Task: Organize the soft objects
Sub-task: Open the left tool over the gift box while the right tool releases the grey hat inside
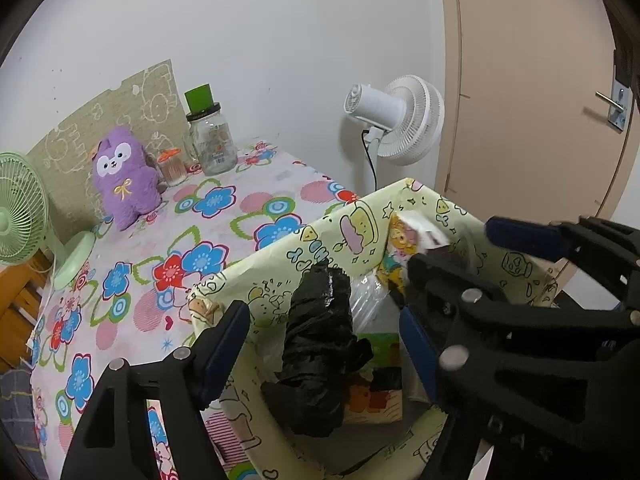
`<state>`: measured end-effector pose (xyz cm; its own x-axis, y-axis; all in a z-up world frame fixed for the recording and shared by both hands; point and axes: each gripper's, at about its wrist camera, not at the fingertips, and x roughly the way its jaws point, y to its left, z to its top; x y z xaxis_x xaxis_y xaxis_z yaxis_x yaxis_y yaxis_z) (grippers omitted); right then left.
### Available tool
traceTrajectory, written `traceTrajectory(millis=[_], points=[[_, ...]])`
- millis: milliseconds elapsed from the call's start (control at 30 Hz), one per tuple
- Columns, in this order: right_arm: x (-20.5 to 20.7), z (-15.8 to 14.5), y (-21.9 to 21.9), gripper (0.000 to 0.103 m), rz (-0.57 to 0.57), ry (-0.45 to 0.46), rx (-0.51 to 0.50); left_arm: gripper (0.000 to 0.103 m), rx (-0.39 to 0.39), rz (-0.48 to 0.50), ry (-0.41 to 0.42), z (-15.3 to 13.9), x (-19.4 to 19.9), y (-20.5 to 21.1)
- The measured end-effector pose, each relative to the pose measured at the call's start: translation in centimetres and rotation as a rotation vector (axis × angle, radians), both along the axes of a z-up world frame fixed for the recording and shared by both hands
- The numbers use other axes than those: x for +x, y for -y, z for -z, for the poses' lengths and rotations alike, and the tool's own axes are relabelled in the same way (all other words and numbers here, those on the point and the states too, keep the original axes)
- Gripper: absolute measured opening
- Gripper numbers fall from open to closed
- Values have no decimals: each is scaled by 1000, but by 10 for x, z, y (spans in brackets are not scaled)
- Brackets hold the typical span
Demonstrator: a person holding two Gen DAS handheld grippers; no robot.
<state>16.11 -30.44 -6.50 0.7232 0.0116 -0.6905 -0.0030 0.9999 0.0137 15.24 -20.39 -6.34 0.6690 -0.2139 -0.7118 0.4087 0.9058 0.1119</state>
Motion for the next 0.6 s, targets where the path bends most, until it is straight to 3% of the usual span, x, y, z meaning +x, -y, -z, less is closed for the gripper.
traceTrajectory(millis=[67,600], points=[[-2,-1,-1,81,-1,5,0,86,-3,-4,4,-1,-1,-2],[-24,-15,-20,82,0,54,7,91,-40,-33,36,-17,-23,-28]])
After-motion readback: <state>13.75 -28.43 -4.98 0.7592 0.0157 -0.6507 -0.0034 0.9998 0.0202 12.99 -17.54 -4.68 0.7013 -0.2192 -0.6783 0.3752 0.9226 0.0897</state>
